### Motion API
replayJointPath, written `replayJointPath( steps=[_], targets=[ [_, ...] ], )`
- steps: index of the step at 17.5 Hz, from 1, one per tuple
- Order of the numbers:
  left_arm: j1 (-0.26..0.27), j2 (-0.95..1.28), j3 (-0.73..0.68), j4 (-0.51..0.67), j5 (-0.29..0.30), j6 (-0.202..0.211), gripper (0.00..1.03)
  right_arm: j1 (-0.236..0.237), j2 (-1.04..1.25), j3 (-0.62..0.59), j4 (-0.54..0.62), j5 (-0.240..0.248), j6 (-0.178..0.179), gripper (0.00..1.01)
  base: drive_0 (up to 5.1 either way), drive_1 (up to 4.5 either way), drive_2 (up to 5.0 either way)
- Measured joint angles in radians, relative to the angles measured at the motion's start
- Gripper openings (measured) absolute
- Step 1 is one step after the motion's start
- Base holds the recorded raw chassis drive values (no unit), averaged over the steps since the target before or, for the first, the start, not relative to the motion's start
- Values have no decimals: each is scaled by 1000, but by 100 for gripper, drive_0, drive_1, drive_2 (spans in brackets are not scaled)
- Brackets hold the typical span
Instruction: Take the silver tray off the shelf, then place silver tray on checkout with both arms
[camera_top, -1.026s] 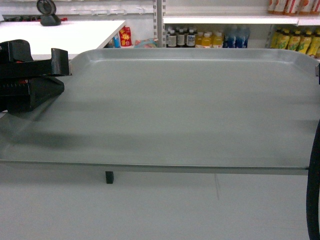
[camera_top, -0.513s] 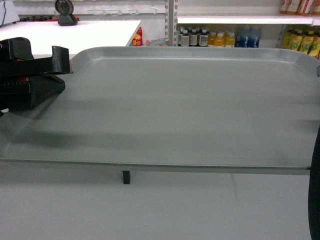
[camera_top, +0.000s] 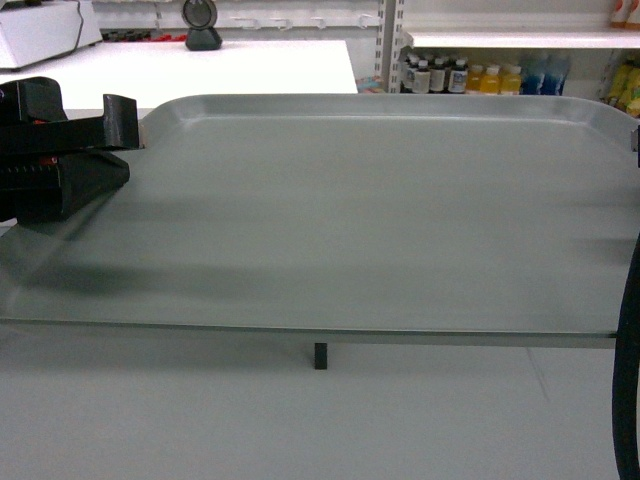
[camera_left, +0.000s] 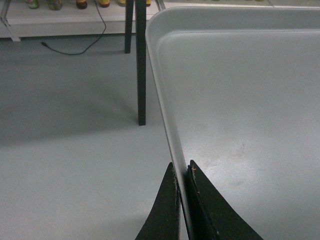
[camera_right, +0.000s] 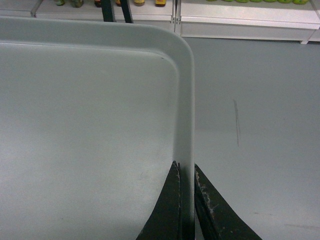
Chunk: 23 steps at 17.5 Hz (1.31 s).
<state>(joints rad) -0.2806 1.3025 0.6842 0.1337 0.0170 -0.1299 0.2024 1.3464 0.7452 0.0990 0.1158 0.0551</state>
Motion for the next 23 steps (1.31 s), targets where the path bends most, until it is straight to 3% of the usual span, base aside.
replayJointPath(
  steps=[23],
  targets=[
    [0, 0, 0, -1, 0, 0, 3, 0, 0, 0, 1, 0, 0, 3, -500, 246, 246]
  ],
)
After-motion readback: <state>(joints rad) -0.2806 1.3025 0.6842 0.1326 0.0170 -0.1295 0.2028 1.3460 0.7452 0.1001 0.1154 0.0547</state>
